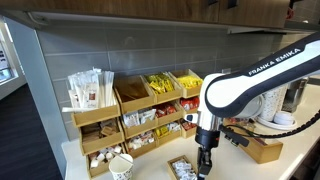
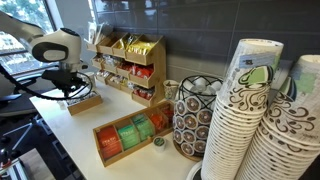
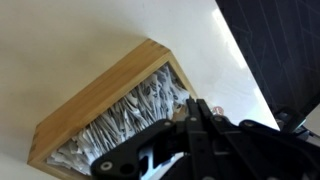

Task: Pick up the white sachet and put it in the wooden box of white sachets to the left

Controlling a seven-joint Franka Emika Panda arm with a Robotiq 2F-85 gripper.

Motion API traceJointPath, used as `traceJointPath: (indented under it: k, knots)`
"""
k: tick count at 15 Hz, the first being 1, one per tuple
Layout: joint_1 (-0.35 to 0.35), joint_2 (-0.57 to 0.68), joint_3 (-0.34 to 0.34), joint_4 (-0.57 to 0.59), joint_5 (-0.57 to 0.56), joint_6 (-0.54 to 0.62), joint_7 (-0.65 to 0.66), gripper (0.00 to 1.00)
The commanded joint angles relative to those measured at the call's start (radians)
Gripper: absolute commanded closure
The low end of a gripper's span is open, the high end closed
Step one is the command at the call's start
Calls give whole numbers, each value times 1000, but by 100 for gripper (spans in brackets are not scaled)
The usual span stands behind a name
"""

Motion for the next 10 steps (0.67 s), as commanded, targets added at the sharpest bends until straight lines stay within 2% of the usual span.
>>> traceJointPath:
  k: [1,8,10]
  knots:
    - [13,14,10,-19,34,84,-28,64]
    - [15,26,14,-34,12,186,-29,12]
    - [11,33,17,-39,-8,214,-19,0]
